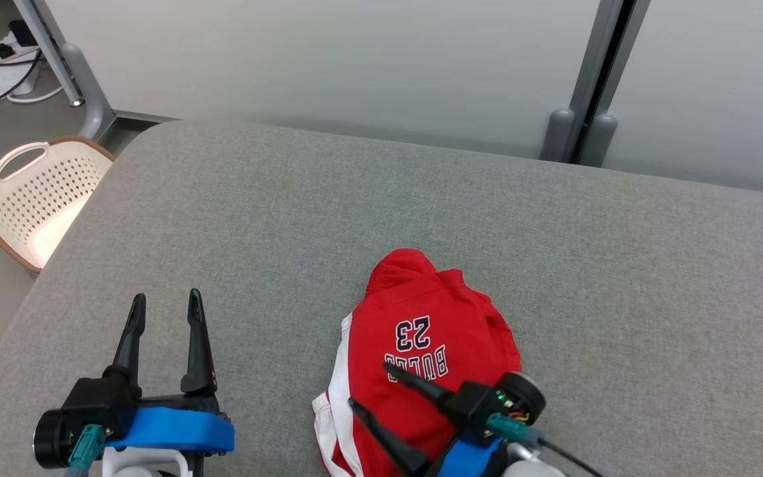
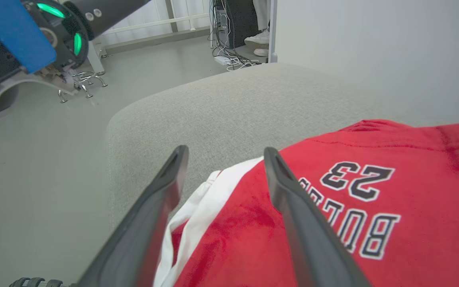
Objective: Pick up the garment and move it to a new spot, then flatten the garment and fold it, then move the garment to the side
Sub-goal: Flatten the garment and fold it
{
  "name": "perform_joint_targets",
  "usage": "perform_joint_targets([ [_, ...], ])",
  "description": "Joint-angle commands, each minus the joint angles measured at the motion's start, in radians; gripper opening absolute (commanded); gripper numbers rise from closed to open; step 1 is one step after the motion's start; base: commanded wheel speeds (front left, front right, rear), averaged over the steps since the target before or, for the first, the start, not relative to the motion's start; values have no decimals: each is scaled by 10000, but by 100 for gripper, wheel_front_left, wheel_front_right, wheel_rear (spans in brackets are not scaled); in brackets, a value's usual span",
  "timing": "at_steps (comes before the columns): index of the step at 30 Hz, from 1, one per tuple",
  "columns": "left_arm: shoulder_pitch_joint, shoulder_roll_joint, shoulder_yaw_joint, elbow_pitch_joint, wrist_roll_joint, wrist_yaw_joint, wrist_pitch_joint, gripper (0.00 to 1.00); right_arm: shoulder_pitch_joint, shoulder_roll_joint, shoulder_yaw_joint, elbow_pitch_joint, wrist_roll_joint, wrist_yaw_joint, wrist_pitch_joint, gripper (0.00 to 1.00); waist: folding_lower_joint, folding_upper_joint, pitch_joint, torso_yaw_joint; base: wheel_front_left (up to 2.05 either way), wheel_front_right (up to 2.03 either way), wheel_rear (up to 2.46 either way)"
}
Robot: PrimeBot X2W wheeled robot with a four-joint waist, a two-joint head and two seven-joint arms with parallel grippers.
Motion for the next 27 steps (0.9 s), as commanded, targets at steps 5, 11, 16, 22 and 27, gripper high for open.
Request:
perform_joint_targets([
  [5, 129, 4, 37, -37, 68, 14, -47, 100, 80, -436, -919, -428, -322, 2, -31, 100, 0, 0, -109, -124, 0, 0, 0],
  [11, 113, 4, -5, -58, 104, -44, -47, 100, -854, -722, -2005, -194, -711, 2, 181, 100, 0, 0, -88, -83, 0, 0, 0],
  [16, 31, 4, -89, -14, 98, -89, -47, 100, -1804, -910, -2455, 481, -931, 2, 869, 100, 0, 0, -29, 97, 0, 0, 0],
  [22, -103, 2, -304, 59, -72, -53, -47, 100, -2411, -1018, -2392, 1716, -865, 2, 1281, 100, 0, 0, 108, 469, 0, 0, 0],
  [27, -150, 2, -469, 38, -189, 7, -47, 100, -2548, -1077, -2164, 2711, -675, 2, 1289, 100, 0, 0, 303, 721, 0, 0, 0],
])
